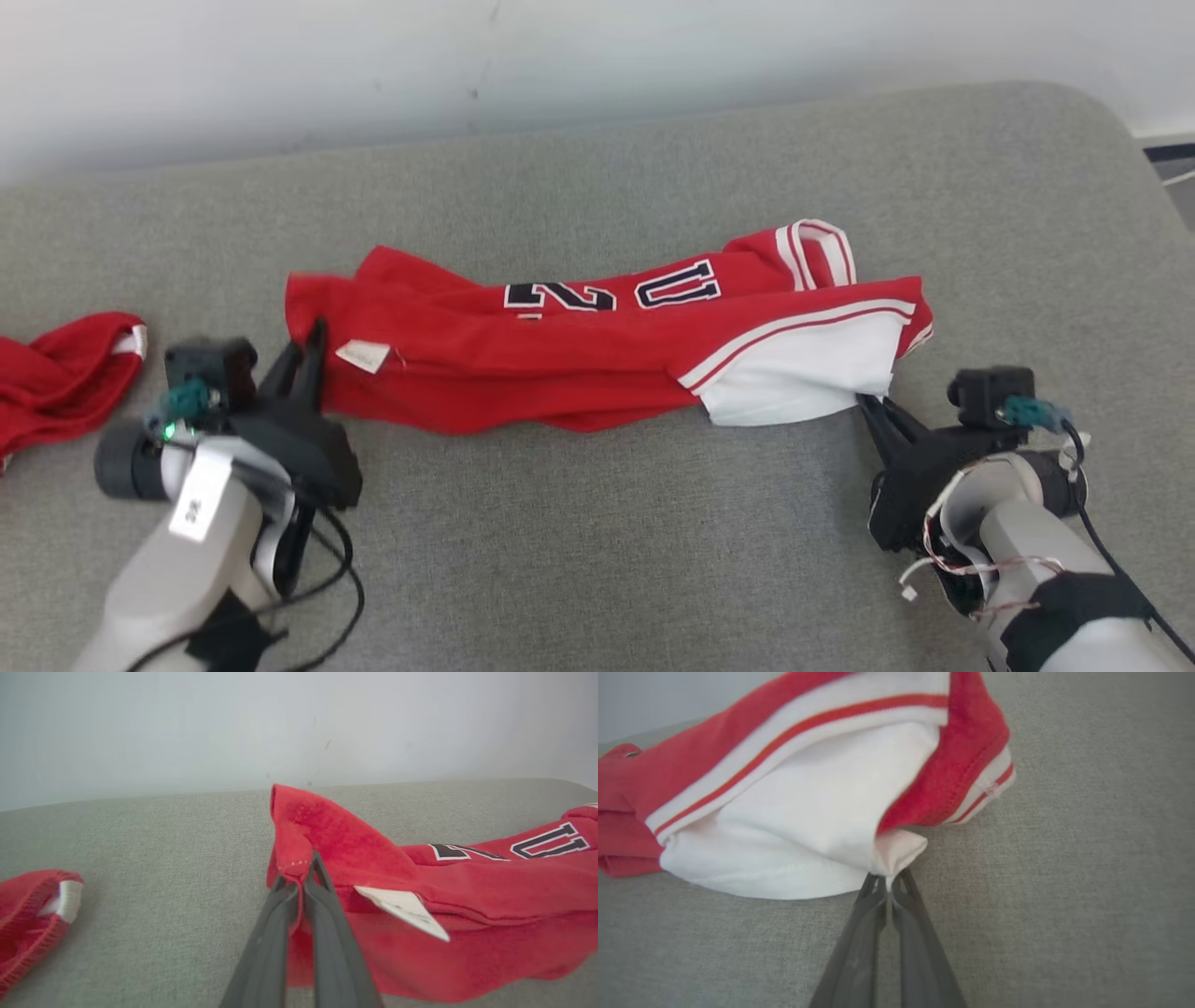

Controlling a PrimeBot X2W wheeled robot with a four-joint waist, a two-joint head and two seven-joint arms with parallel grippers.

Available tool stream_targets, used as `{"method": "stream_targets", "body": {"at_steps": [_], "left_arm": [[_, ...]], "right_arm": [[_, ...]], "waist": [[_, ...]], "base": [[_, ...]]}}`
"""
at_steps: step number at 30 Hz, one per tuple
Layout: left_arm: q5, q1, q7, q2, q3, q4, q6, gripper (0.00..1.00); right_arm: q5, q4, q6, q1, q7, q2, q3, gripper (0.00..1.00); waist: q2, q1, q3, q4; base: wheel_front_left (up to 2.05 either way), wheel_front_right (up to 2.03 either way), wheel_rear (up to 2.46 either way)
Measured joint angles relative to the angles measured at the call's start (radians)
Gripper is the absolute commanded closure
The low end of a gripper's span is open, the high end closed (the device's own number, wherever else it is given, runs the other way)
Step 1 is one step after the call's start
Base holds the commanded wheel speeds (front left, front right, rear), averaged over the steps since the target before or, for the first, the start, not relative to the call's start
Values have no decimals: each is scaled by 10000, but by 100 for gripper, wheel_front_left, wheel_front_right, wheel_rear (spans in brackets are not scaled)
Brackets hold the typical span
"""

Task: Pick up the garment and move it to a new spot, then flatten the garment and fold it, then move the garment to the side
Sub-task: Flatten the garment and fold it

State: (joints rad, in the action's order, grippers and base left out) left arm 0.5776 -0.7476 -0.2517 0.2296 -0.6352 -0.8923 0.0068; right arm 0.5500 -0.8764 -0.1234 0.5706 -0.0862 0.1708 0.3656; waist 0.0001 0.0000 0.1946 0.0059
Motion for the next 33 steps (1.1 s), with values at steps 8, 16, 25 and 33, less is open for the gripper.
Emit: {"method": "stream_targets", "body": {"at_steps": [8,16,25,33], "left_arm": [[-819,1573,0,245,-729,393,403,100],[-1133,3040,0,418,-1083,1371,736,100],[-968,3596,144,343,-1089,1708,826,0],[-1174,3739,537,330,-1260,2259,989,0]], "right_arm": [[403,1233,-2,-978,-675,1174,-430,100],[759,2855,-2,-2398,-869,1542,-466,100],[1081,3875,-2,-3070,-510,1685,-322,100],[1177,4491,0,-3409,-221,1914,-439,100]], "waist": [[-1,-1,-813,-138],[-3,-3,-1485,-107],[-2,-1,-1522,88],[-2,0,-1474,234]], "base": [[0,0,0],[0,0,0],[0,0,0],[0,0,0]]}}
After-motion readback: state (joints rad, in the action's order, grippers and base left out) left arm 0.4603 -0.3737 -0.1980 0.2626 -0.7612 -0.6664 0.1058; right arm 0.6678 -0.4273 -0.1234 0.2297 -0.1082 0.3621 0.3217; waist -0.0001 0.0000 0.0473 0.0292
